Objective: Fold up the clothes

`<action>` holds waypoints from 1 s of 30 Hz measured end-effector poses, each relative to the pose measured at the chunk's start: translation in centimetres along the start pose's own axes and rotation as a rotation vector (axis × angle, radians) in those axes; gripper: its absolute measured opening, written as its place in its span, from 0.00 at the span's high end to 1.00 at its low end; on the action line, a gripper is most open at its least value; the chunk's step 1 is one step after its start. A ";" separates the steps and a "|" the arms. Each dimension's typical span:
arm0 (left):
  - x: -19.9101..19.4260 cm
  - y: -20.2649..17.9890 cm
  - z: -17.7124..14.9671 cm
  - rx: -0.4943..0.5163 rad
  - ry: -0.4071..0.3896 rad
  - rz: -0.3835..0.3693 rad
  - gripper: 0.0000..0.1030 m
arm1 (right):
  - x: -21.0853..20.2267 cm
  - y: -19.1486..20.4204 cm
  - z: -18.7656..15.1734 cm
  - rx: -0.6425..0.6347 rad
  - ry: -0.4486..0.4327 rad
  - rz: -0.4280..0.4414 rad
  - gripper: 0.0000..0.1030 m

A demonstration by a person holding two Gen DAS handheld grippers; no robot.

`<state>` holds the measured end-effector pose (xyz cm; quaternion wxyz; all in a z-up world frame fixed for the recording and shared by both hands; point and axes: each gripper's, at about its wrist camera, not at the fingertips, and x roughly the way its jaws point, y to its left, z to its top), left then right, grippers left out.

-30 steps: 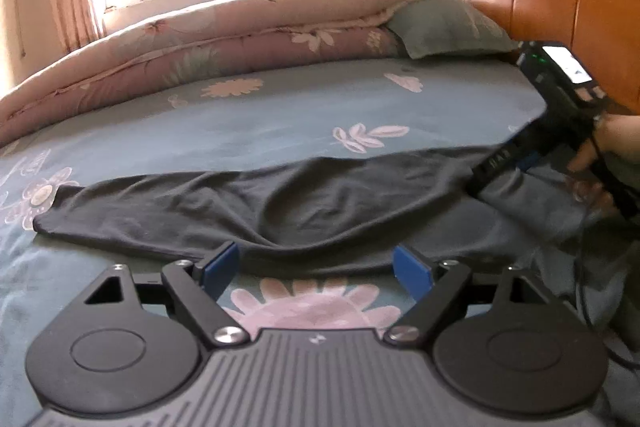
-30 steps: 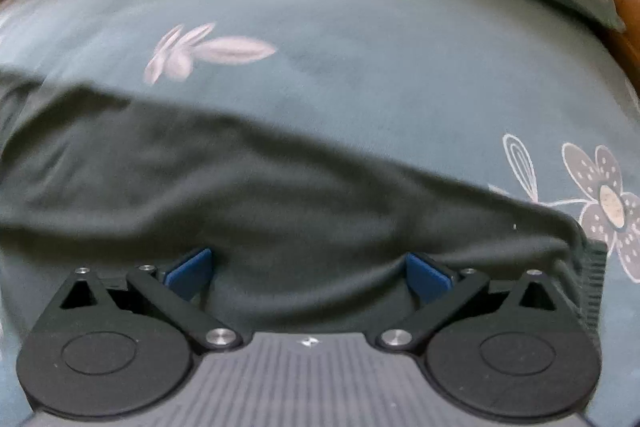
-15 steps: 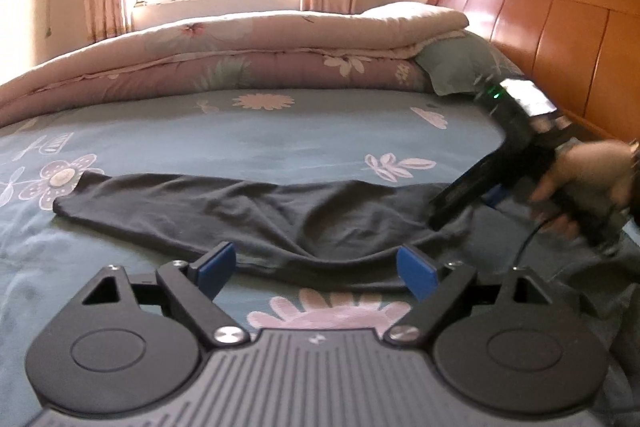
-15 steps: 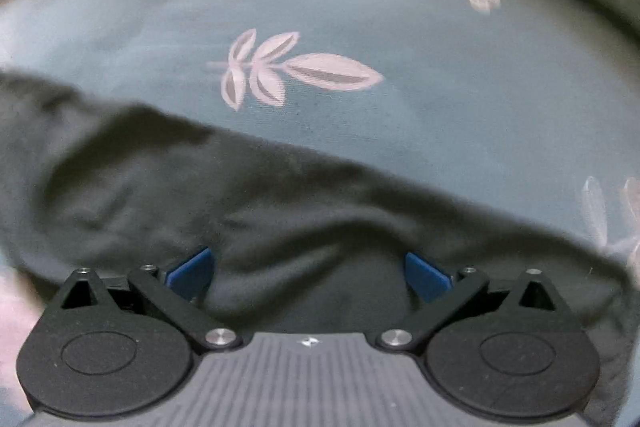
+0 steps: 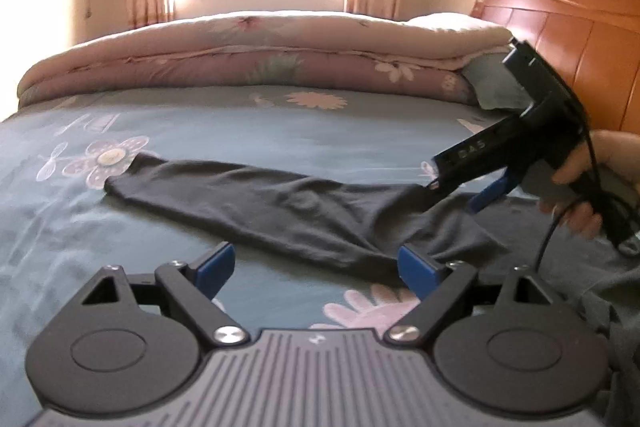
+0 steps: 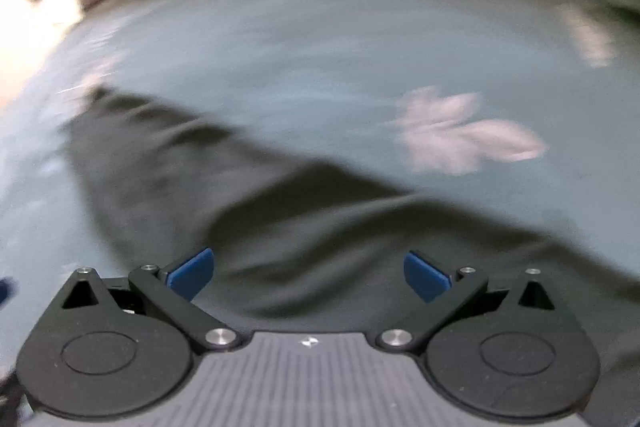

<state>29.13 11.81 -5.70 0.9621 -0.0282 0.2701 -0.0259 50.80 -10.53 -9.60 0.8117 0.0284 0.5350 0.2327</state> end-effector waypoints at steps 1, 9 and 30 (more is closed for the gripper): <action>0.0 0.3 -0.1 -0.007 0.003 0.003 0.14 | 0.8 0.7 0.1 -0.005 0.003 0.021 0.00; -0.4 2.5 -0.3 -0.041 0.000 0.035 0.14 | 4.3 0.9 3.3 0.063 -0.099 -0.024 0.00; -1.2 5.1 -0.3 -0.099 -0.034 0.073 0.14 | 5.7 5.3 3.3 0.023 -0.067 0.217 0.00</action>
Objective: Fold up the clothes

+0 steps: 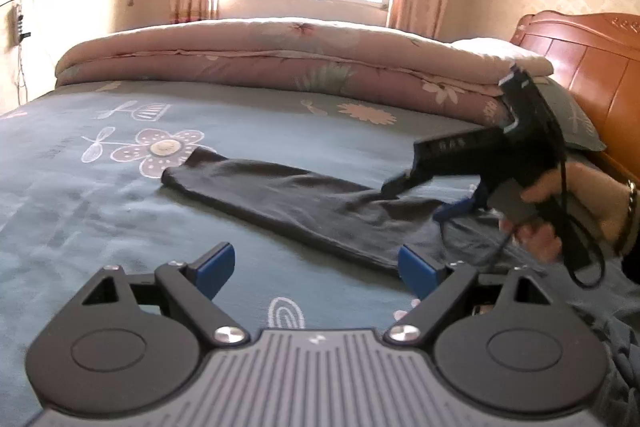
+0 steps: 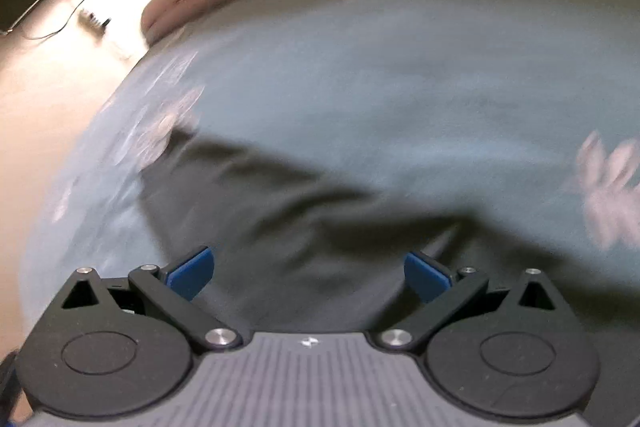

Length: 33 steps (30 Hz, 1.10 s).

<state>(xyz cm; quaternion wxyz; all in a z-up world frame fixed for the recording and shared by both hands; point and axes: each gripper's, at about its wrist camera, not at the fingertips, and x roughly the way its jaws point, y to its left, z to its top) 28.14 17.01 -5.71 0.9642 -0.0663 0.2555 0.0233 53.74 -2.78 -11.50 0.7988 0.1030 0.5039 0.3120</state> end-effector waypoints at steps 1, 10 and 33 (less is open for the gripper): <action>-0.1 0.1 0.0 -0.004 0.004 0.002 0.14 | 0.4 0.2 -0.3 -0.015 0.006 0.004 0.00; -0.4 0.8 -0.1 -0.018 0.011 -0.002 0.14 | -4.7 -0.8 -2.2 -0.033 -0.046 -0.048 0.00; 16.8 -6.0 3.9 0.153 0.221 -0.171 0.12 | -19.2 -12.5 -16.7 -0.039 -0.030 -0.588 0.00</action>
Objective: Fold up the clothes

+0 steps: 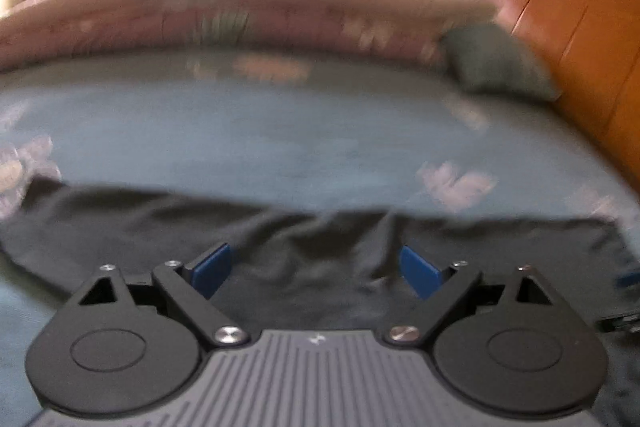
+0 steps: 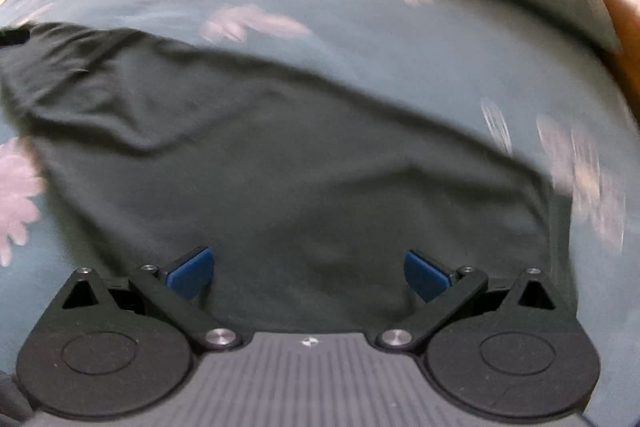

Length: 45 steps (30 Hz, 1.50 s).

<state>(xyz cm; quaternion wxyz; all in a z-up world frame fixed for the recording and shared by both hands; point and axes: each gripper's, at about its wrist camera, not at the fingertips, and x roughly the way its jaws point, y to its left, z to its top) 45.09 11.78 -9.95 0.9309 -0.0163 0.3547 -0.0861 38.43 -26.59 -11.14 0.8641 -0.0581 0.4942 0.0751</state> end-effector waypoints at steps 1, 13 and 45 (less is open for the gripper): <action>1.1 0.0 0.5 0.009 0.013 -0.002 0.12 | 0.0 -0.7 -0.5 0.033 -0.006 0.014 0.00; -3.8 -3.9 -1.4 0.149 0.056 0.033 0.12 | -8.1 -4.2 -6.1 0.111 -0.088 0.005 0.00; -24.9 -18.2 -16.7 0.300 -0.071 -0.039 0.11 | -12.4 8.4 -17.9 -0.369 -0.156 0.013 0.00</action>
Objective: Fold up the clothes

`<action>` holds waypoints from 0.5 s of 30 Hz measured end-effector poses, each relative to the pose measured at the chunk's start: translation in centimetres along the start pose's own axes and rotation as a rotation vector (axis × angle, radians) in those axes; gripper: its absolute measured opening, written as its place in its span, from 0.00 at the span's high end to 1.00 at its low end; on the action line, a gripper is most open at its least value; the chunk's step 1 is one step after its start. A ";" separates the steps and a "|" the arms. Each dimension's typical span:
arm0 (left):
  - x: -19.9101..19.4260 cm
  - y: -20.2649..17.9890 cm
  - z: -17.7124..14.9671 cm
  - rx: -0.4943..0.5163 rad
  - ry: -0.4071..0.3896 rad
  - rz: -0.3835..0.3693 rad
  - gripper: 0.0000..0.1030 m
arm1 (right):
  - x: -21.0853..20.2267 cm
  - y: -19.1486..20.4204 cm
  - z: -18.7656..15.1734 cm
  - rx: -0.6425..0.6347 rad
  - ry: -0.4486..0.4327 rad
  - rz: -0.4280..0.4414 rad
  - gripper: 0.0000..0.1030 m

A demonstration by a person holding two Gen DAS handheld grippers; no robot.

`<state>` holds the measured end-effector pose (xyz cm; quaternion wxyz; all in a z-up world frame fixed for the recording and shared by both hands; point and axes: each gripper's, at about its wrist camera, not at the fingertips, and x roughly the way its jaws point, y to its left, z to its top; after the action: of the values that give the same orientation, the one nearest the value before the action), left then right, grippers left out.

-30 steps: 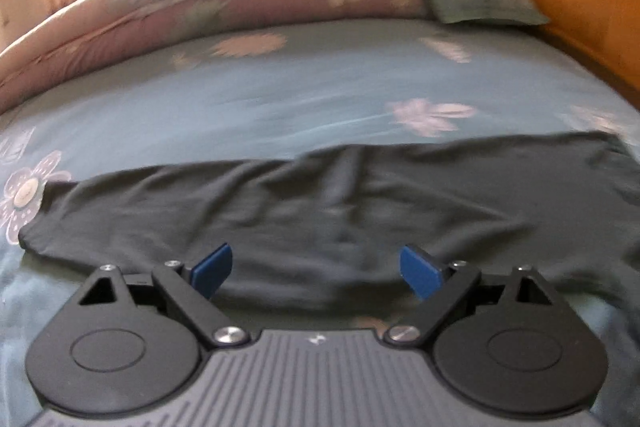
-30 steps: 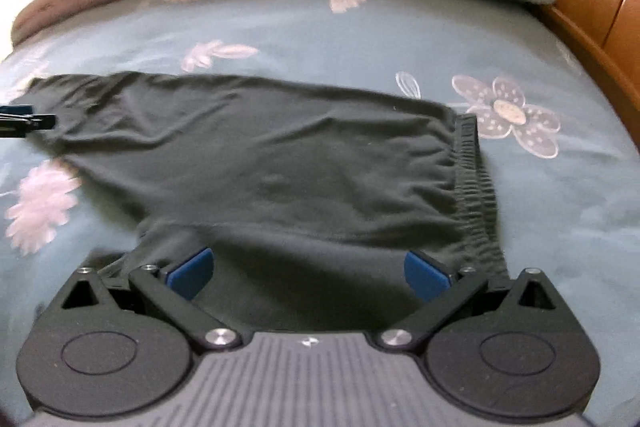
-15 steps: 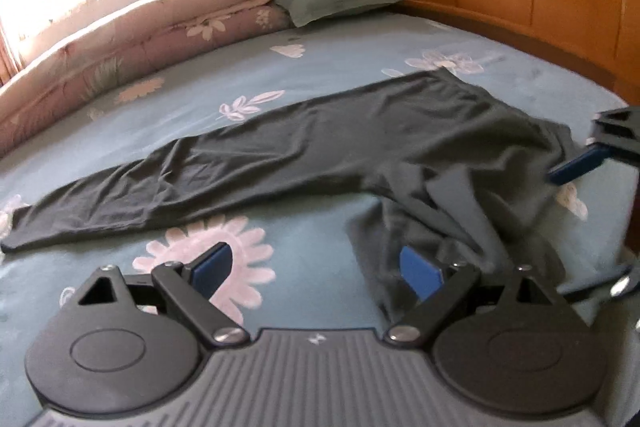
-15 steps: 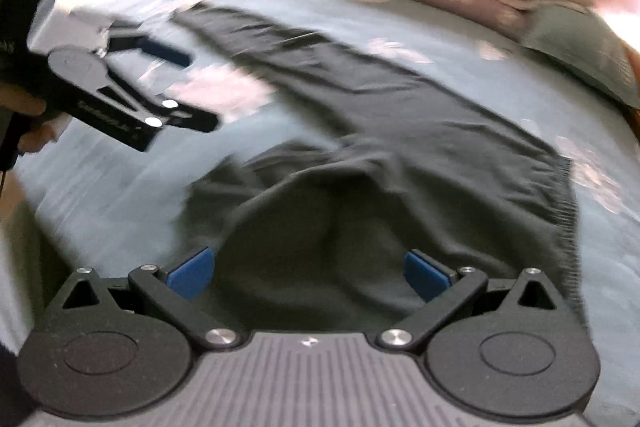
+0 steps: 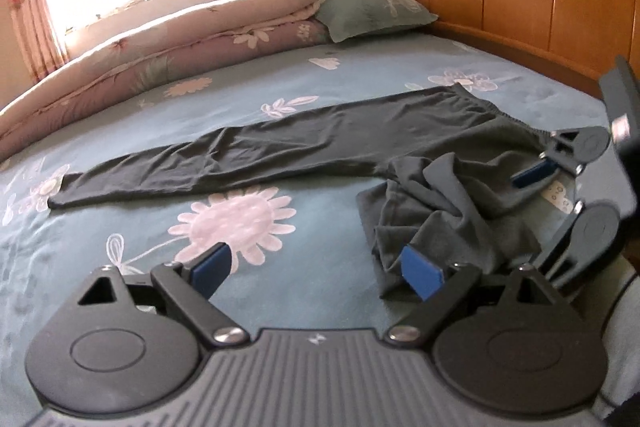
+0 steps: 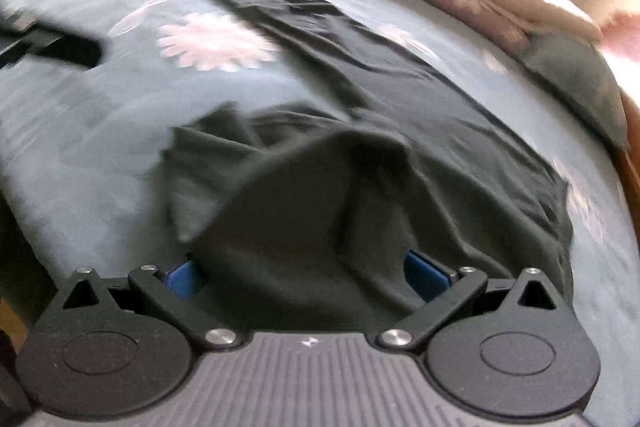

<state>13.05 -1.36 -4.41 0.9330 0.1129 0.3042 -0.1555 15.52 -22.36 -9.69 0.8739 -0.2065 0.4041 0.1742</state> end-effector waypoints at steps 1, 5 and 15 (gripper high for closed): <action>0.0 0.1 -0.1 -0.008 -0.001 0.003 0.10 | -0.4 -0.8 -0.3 0.022 -0.002 -0.008 0.00; 0.7 -0.1 -0.1 -0.017 0.001 0.005 0.10 | -1.9 -2.4 -1.1 0.081 -0.025 -0.032 0.00; 0.9 0.0 -0.2 -0.042 0.010 -0.006 0.10 | 1.1 2.6 1.3 -0.146 -0.012 0.008 0.00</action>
<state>13.63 -1.52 -5.15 0.9332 0.0934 0.3124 -0.1514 15.79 -19.36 -10.35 0.8582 -0.2672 0.3859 0.2077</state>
